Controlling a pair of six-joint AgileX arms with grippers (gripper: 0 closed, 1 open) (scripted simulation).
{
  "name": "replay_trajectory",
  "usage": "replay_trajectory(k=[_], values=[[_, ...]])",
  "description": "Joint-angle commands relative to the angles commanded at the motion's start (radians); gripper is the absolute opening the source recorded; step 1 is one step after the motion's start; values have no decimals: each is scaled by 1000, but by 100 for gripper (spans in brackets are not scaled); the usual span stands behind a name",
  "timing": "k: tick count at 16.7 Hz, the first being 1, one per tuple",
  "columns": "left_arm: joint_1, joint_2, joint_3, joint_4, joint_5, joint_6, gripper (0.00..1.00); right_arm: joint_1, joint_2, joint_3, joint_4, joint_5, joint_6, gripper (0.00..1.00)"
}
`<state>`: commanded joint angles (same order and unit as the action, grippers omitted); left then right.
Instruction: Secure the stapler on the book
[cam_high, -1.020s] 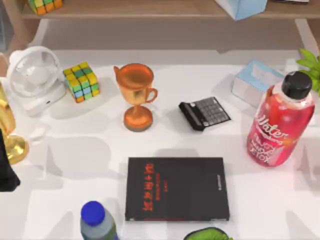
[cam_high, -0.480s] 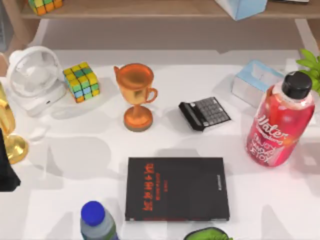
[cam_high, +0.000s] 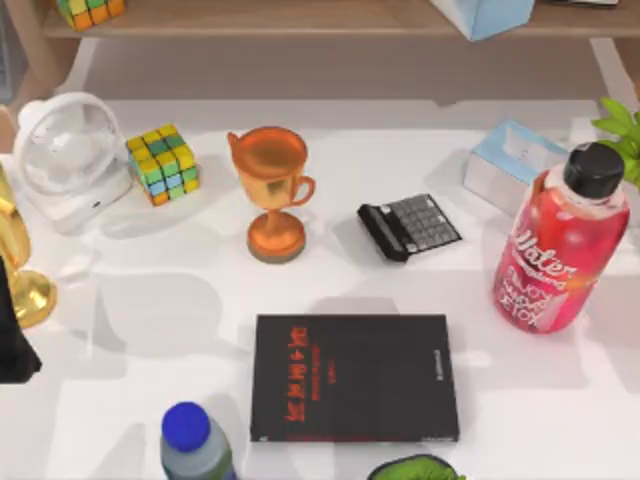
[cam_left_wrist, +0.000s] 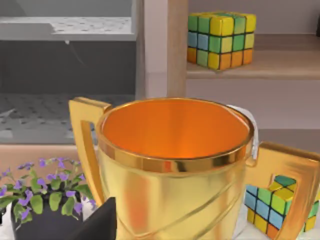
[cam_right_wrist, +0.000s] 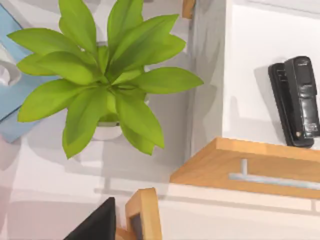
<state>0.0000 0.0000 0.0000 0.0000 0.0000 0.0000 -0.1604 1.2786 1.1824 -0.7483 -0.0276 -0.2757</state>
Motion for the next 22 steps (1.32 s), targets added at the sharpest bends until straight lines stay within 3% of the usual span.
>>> replay_trajectory(k=[7,12,17,22], values=[[0,0,0,0,0,0,100,-136,727,778,-417,-2,-210,100],[0,0,0,0,0,0,100,-209,1120,1216,-634,-10,-301,100],[0,0,0,0,0,0,100,-225,1361,1483,-754,-20,-334,100],[0,0,0,0,0,0,100,-222,1408,1533,-772,-23,-337,100]])
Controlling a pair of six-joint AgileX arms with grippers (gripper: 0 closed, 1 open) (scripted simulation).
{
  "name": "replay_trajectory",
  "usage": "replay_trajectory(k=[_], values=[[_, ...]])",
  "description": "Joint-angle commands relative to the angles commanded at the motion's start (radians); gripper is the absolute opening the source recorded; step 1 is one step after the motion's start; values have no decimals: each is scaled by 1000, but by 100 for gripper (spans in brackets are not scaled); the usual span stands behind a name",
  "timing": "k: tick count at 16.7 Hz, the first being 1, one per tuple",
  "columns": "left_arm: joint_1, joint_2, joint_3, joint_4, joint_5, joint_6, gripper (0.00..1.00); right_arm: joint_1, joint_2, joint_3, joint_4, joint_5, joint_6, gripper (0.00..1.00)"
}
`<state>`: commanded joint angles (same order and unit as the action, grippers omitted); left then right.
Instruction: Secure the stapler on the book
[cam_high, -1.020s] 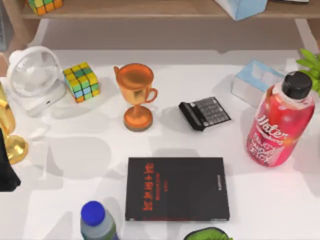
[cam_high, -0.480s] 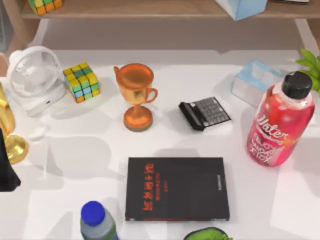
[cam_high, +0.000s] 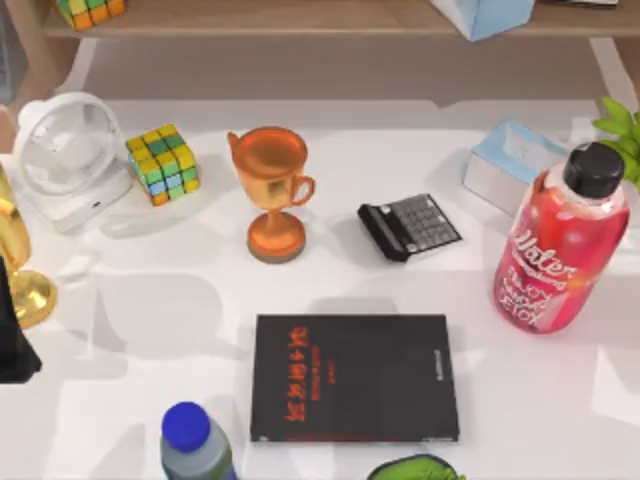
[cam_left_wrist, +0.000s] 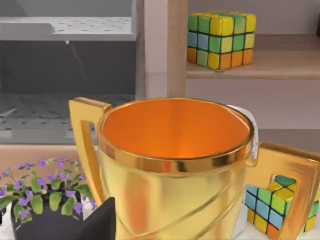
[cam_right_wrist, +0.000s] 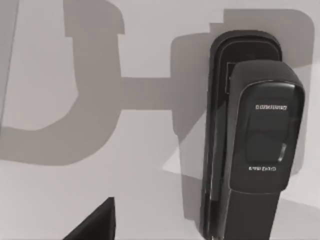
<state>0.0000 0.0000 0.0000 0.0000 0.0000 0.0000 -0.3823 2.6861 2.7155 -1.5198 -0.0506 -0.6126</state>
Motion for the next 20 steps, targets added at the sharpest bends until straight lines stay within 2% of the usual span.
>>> replay_trajectory(k=[8,20], values=[[0,0,0,0,0,0,100,1,-25,-59,35,-1,0,100],[0,0,0,0,0,0,100,7,-42,-278,237,0,6,100]])
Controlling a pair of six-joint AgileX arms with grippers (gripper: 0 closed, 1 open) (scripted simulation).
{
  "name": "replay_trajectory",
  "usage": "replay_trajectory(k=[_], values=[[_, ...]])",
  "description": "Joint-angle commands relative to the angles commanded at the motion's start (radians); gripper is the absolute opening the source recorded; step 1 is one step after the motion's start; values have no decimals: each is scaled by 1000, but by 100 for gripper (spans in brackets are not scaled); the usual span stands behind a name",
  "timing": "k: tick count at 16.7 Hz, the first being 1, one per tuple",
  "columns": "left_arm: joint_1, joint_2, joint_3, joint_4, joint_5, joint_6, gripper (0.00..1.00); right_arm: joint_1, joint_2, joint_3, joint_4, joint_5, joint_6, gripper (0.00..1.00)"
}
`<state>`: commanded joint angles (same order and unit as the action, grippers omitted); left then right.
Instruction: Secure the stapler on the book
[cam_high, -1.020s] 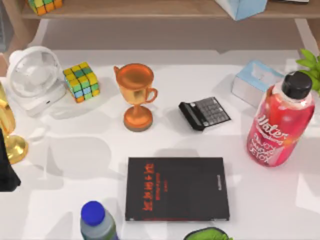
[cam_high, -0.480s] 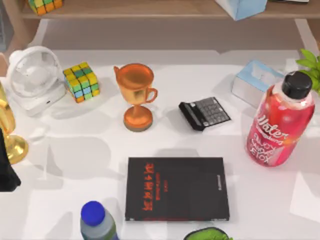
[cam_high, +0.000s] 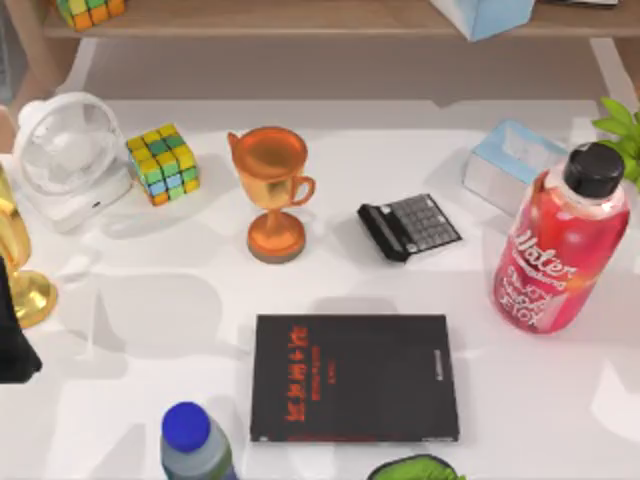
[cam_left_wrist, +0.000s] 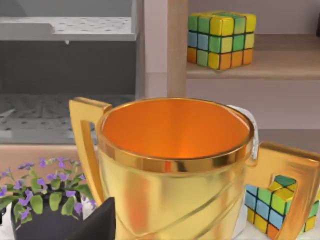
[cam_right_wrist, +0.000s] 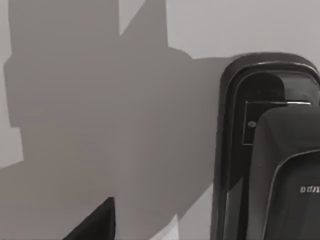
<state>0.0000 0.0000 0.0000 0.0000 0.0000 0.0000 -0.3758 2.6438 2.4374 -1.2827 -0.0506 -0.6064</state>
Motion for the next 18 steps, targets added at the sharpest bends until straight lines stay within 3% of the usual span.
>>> replay_trajectory(k=[4,17,18], values=[[0,0,0,0,0,0,100,0,1,-1,1,0,0,100],[0,0,0,0,0,0,100,0,1,-1,1,0,0,2],[0,0,0,0,0,0,100,0,1,-1,1,0,0,0]])
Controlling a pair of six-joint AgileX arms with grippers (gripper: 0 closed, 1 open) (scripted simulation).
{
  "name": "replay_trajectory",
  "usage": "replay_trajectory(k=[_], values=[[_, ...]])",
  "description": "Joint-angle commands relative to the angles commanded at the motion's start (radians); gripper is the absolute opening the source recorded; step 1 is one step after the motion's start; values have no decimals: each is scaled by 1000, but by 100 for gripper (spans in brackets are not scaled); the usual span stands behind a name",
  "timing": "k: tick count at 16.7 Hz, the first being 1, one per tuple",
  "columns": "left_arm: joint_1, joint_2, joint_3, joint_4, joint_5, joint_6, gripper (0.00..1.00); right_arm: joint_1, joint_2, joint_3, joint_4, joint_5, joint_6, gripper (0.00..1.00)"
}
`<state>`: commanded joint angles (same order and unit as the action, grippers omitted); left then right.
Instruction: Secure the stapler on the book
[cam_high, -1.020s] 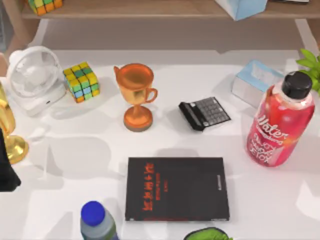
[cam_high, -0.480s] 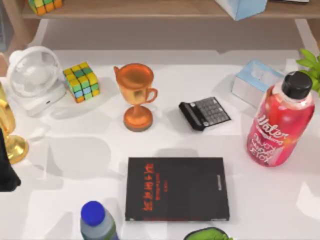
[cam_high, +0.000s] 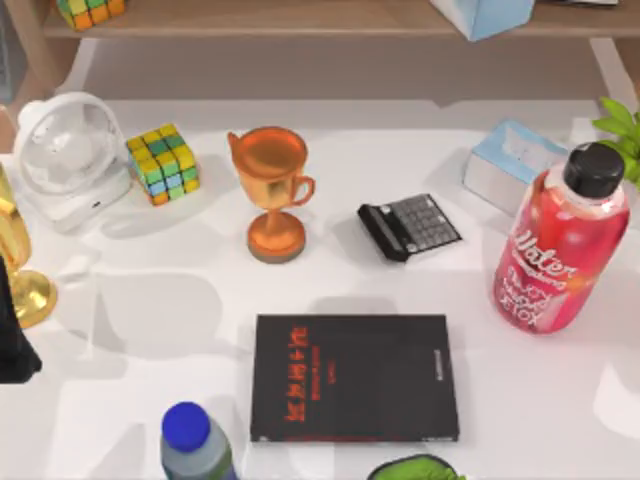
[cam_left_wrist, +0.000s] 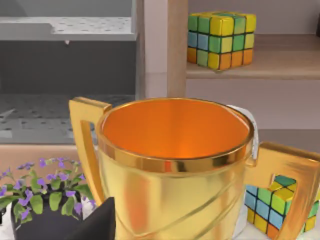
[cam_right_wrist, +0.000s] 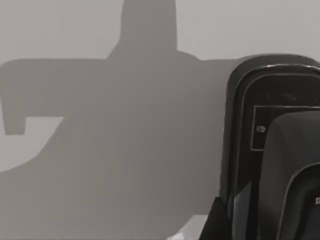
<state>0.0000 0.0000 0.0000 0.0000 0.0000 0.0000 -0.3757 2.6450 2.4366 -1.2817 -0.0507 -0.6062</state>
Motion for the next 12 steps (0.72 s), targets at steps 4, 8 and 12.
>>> replay_trajectory(k=[4,8,12], values=[[0,0,0,0,0,0,100,0,0,0,0,0,0,0],[0,0,0,0,0,0,100,-3,-1,0,0,0,1,0],[0,0,0,0,0,0,100,-6,-47,0,-27,28,27,0]])
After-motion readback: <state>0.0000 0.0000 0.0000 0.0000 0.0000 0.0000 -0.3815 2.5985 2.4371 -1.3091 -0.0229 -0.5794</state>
